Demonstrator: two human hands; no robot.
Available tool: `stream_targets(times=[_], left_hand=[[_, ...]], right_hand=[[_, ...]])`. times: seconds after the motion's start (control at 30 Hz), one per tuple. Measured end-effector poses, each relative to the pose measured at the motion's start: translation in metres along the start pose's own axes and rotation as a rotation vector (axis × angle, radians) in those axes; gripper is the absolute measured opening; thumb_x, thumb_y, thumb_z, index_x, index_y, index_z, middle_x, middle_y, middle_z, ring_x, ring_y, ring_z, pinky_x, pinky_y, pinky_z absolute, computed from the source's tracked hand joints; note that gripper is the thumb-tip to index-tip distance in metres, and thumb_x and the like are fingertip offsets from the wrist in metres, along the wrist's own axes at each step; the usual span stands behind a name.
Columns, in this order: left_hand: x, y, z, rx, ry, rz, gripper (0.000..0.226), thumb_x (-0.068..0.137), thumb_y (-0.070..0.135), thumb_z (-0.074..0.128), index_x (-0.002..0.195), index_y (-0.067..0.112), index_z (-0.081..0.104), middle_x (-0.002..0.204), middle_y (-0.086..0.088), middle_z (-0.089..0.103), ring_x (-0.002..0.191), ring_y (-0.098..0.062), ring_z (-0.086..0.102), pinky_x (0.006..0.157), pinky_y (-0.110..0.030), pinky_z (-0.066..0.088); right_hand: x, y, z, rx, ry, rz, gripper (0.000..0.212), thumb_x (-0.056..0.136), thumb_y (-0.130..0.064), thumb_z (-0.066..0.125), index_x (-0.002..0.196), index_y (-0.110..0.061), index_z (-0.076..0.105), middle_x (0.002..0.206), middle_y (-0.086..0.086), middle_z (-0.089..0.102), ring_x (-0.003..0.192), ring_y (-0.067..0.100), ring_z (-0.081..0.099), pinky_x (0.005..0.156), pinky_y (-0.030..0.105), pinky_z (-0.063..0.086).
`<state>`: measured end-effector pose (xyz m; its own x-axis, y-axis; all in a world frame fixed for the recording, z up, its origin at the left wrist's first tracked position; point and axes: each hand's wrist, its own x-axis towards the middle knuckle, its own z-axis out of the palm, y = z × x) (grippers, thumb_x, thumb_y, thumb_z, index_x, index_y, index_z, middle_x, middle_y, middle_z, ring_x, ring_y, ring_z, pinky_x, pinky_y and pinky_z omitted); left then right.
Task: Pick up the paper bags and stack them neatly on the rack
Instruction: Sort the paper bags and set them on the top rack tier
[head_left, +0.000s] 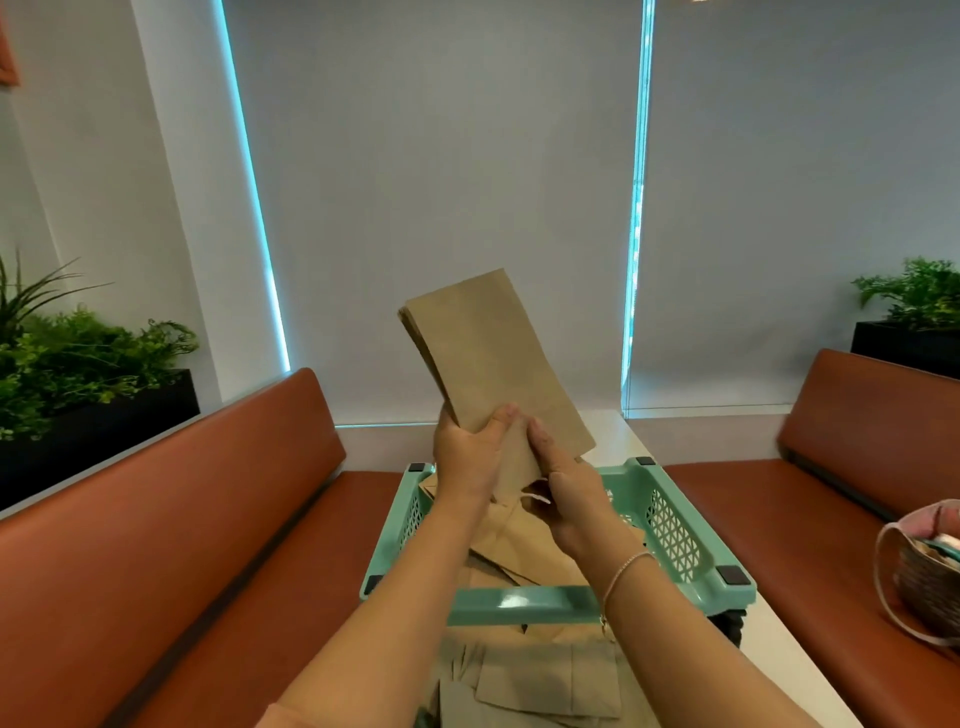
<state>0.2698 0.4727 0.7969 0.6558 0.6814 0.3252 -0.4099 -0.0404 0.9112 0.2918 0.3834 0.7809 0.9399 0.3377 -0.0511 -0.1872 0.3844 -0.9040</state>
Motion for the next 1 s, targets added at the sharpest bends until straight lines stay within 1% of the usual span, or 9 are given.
stream_targets(times=[0.07, 0.17, 0.23, 0.33, 0.43, 0.6, 0.77, 0.9, 1.0], left_hand=[[0.012, 0.003, -0.021, 0.006, 0.056, 0.005, 0.04, 0.075, 0.014, 0.078, 0.106, 0.018, 0.053, 0.101, -0.002, 0.064, 0.094, -0.02, 0.063, 0.083, -0.034, 0.053], [0.025, 0.004, -0.049, -0.045, 0.146, -0.044, 0.039, 0.075, 0.007, 0.077, 0.108, 0.009, 0.056, 0.101, -0.007, 0.065, 0.09, -0.022, 0.064, 0.077, -0.03, 0.053], [0.03, 0.003, -0.062, -0.111, 0.204, -0.093, 0.044, 0.075, 0.005, 0.076, 0.115, 0.001, 0.056, 0.106, -0.011, 0.066, 0.09, -0.022, 0.064, 0.08, -0.033, 0.054], [0.032, -0.001, -0.07, -0.158, 0.233, -0.152, 0.043, 0.077, 0.003, 0.074, 0.115, 0.003, 0.054, 0.104, -0.009, 0.064, 0.09, -0.021, 0.062, 0.078, -0.033, 0.052], [0.029, -0.008, -0.071, -0.178, 0.212, -0.186, 0.042, 0.078, 0.002, 0.073, 0.116, 0.003, 0.054, 0.105, -0.011, 0.064, 0.088, -0.023, 0.064, 0.07, -0.03, 0.054], [0.026, -0.018, -0.074, -0.173, 0.201, -0.214, 0.044, 0.077, 0.002, 0.074, 0.117, 0.002, 0.055, 0.109, -0.012, 0.065, 0.094, -0.025, 0.063, 0.075, -0.033, 0.053], [0.025, -0.018, -0.069, -0.156, 0.167, -0.184, 0.038, 0.077, 0.001, 0.073, 0.109, 0.009, 0.055, 0.106, -0.008, 0.064, 0.096, -0.024, 0.063, 0.087, -0.04, 0.052], [0.027, -0.02, -0.07, -0.171, 0.164, -0.184, 0.036, 0.076, -0.001, 0.073, 0.107, 0.009, 0.056, 0.105, -0.01, 0.065, 0.094, -0.026, 0.064, 0.085, -0.041, 0.053], [0.027, -0.02, -0.071, -0.177, 0.166, -0.172, 0.037, 0.077, -0.001, 0.073, 0.109, 0.007, 0.056, 0.103, -0.008, 0.065, 0.089, -0.022, 0.064, 0.079, -0.035, 0.053]], right_hand=[[0.007, 0.003, -0.006, -0.356, 0.06, -0.108, 0.035, 0.086, -0.046, 0.059, 0.097, -0.013, 0.054, 0.089, 0.003, 0.061, 0.071, 0.016, 0.054, 0.06, 0.027, 0.047], [0.021, 0.005, -0.016, -0.717, 0.171, -0.299, 0.032, 0.09, -0.044, 0.054, 0.106, -0.016, 0.054, 0.103, 0.004, 0.063, 0.087, 0.016, 0.057, 0.08, 0.037, 0.053], [0.023, 0.007, -0.014, -1.027, 0.022, -0.302, 0.038, 0.087, -0.037, 0.061, 0.118, -0.017, 0.051, 0.113, 0.004, 0.059, 0.097, 0.017, 0.056, 0.085, 0.031, 0.049], [0.021, 0.024, 0.0, -1.505, -0.278, -0.204, 0.077, 0.074, -0.048, 0.071, 0.137, -0.025, 0.035, 0.135, 0.006, 0.043, 0.123, 0.024, 0.042, 0.102, 0.037, 0.039], [0.019, 0.041, 0.012, -1.773, -0.285, -0.243, 0.096, 0.065, -0.063, 0.07, 0.142, -0.027, 0.026, 0.138, 0.008, 0.036, 0.128, 0.029, 0.033, 0.106, 0.044, 0.033], [0.026, 0.052, 0.016, -1.858, -0.153, -0.304, 0.093, 0.064, -0.065, 0.068, 0.137, -0.022, 0.029, 0.128, 0.009, 0.04, 0.119, 0.029, 0.038, 0.099, 0.043, 0.039], [0.032, 0.045, 0.012, -1.71, -0.076, -0.321, 0.07, 0.075, -0.05, 0.067, 0.131, -0.018, 0.039, 0.123, 0.007, 0.045, 0.116, 0.026, 0.042, 0.095, 0.039, 0.045], [0.033, 0.039, 0.009, -1.625, -0.004, -0.367, 0.049, 0.084, -0.037, 0.061, 0.126, -0.019, 0.042, 0.114, 0.006, 0.054, 0.106, 0.024, 0.052, 0.086, 0.035, 0.049], [0.033, 0.032, 0.009, -1.561, 0.088, -0.399, 0.036, 0.087, -0.028, 0.054, 0.121, -0.018, 0.048, 0.11, 0.006, 0.059, 0.1, 0.024, 0.056, 0.082, 0.035, 0.051]])
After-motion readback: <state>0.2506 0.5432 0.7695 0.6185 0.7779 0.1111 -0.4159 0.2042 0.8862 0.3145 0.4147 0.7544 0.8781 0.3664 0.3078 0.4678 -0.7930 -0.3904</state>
